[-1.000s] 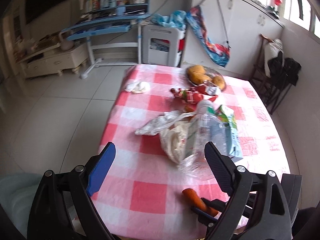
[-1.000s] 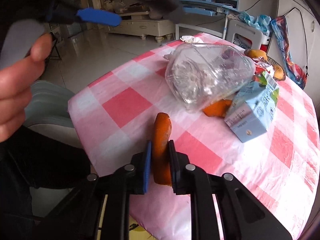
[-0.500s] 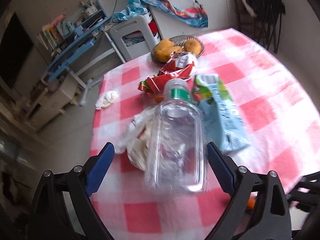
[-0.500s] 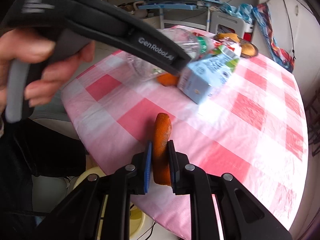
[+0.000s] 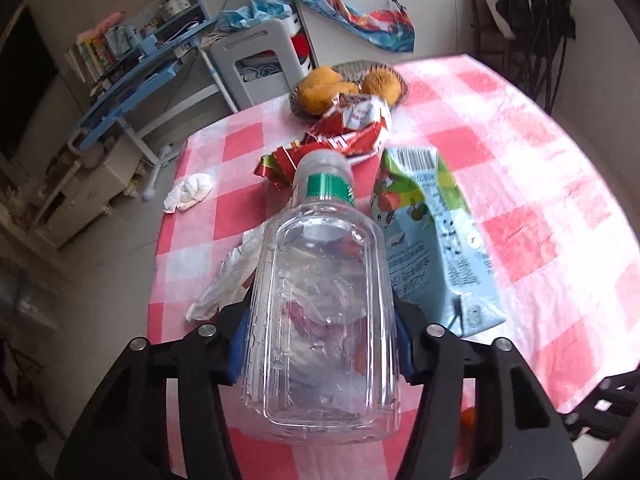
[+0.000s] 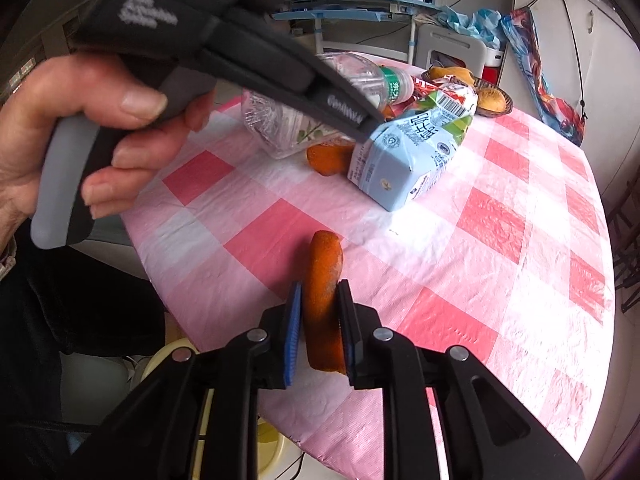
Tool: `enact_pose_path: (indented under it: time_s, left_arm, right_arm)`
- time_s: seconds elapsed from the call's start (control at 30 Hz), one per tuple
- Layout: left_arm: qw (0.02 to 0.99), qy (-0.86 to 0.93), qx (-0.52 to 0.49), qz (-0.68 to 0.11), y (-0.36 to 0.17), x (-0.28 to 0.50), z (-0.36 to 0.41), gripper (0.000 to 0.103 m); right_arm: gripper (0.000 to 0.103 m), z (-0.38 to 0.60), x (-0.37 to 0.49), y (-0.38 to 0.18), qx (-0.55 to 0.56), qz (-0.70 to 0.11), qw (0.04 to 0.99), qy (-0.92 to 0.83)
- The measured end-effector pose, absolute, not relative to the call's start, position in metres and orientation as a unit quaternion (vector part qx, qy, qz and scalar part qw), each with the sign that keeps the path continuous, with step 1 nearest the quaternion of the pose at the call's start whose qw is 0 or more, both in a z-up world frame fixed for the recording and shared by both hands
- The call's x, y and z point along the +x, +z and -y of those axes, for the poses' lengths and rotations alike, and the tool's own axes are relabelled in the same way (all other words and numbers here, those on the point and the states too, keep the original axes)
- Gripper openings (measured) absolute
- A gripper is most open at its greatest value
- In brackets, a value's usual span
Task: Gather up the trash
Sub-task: 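Close the left tool around the clear plastic bottle while the right tool holds the carrot, then carry the bottle and carrot over the yellow bucket and open both tools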
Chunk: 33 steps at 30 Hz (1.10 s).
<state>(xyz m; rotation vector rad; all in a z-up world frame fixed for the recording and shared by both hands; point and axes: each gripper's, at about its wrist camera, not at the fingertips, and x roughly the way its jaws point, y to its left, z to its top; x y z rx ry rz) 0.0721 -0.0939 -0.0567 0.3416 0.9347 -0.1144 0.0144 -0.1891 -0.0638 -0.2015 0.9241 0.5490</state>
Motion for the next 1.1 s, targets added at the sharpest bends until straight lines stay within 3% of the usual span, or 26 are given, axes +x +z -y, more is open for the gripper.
enact_pose_path:
  time_s: [0.6,1.1]
  left_arm:
    - [0.913,-0.030,0.043,-0.405,-0.018,0.051,0.025,0.053]
    - [0.918,-0.042,0.050,-0.392,-0.013,0.045,0.031,0.053]
  right_arm:
    - [0.017,0.178,0.009,-0.050,-0.068,-0.407,0.859,0.303]
    - [0.017,0.170,0.001,-0.047,-0.062,-0.401,0.850,0.337]
